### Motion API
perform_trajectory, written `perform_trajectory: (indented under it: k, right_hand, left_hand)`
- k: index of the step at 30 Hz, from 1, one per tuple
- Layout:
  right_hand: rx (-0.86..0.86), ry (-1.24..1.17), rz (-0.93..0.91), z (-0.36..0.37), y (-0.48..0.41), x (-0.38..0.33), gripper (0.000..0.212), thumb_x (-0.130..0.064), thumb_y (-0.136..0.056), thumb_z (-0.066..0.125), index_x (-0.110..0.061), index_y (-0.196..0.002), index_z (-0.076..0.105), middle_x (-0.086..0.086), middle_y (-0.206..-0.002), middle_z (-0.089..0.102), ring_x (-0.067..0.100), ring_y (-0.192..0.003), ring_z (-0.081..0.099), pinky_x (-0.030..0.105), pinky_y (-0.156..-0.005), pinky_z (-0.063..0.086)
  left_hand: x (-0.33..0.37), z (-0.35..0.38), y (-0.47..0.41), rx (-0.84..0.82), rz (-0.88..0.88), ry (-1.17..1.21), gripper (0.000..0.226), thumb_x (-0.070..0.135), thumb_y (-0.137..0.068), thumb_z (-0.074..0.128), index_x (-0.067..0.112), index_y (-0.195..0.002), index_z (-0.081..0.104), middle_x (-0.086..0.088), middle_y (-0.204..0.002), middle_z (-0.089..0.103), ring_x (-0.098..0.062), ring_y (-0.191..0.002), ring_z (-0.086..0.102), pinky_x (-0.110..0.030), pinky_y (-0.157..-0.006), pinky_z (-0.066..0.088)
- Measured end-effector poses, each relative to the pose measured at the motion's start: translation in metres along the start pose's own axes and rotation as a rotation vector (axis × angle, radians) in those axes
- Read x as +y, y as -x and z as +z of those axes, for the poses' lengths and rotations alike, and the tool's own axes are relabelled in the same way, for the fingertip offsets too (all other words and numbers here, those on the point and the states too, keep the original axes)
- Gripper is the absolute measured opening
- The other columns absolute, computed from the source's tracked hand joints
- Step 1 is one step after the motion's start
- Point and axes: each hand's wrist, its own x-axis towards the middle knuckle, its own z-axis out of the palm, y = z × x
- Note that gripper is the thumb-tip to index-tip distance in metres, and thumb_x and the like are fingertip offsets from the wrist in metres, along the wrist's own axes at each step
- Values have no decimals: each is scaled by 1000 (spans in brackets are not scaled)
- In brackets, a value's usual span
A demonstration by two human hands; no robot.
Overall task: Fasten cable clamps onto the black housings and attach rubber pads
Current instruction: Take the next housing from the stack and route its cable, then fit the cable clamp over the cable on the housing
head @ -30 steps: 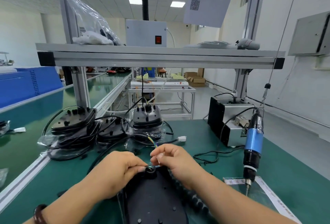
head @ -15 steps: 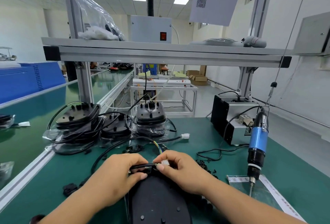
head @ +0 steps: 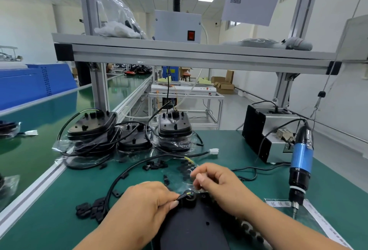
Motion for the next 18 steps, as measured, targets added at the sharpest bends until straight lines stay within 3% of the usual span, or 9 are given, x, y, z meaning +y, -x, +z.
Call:
perform_trajectory:
  k: [3,6,8,10,11,13,16,18]
  right_hand:
    - [29,102,117,-3,-16,10,25,-24,-98,49,-45,-111,53,-3,-81,71,6,-72,64,20,-71,50]
    - [14,433,211,-6,-32,18,23,-28,-96,46,-41,-115,51,-3,-86,65,8,-71,58,17,-61,44]
    - [25,642,243,-5,-43,17,26,-30,-96,48,-33,-120,58,-2,-113,59,11,-100,57,20,-81,43]
    - [85,829,216,3,-54,11,29,-38,-94,51,-35,-122,59,-3,-131,46,21,-125,42,35,-102,33]
    - [112,873,175,9,-60,3,29,-40,-93,53,-36,-121,60,-3,-131,44,23,-126,39,38,-103,29]
    - [64,814,89,22,-74,-15,23,-36,-92,58,-29,-111,68,0,-122,56,23,-116,49,34,-96,38]
    - [-200,757,56,49,-94,-30,21,-29,-91,62,-13,-98,74,5,-102,72,22,-100,63,25,-82,45]
    - [-288,840,73,63,-104,-34,30,-35,-89,65,-6,-92,73,10,-94,71,27,-95,63,29,-80,48]
  left_hand:
    - [1,-1,0,-5,-1,10,23,46,-85,51,42,-102,65,18,-83,65,2,-83,58,-23,-79,50]
    - [0,0,1,-16,-11,13,27,47,-86,50,42,-104,68,21,-87,65,4,-88,58,-20,-82,49]
    - [-2,2,1,-30,-13,4,31,50,-86,45,42,-106,68,21,-91,65,5,-91,56,-19,-84,47]
    - [-3,2,0,-49,-12,-15,34,52,-86,41,42,-106,66,19,-93,65,4,-93,55,-19,-85,46]
    - [-2,2,0,-59,-18,-20,35,53,-85,40,43,-107,65,18,-93,64,4,-93,55,-19,-85,45]
    - [-1,0,-2,-63,-32,-7,32,53,-84,42,45,-107,64,18,-93,65,4,-92,55,-16,-84,44]
    - [0,-2,-3,-59,-42,11,31,54,-83,43,47,-108,60,18,-95,65,5,-94,55,-15,-85,44]
    - [1,-1,-2,-70,-47,-3,36,56,-82,38,46,-108,60,18,-100,65,6,-99,53,-18,-88,43]
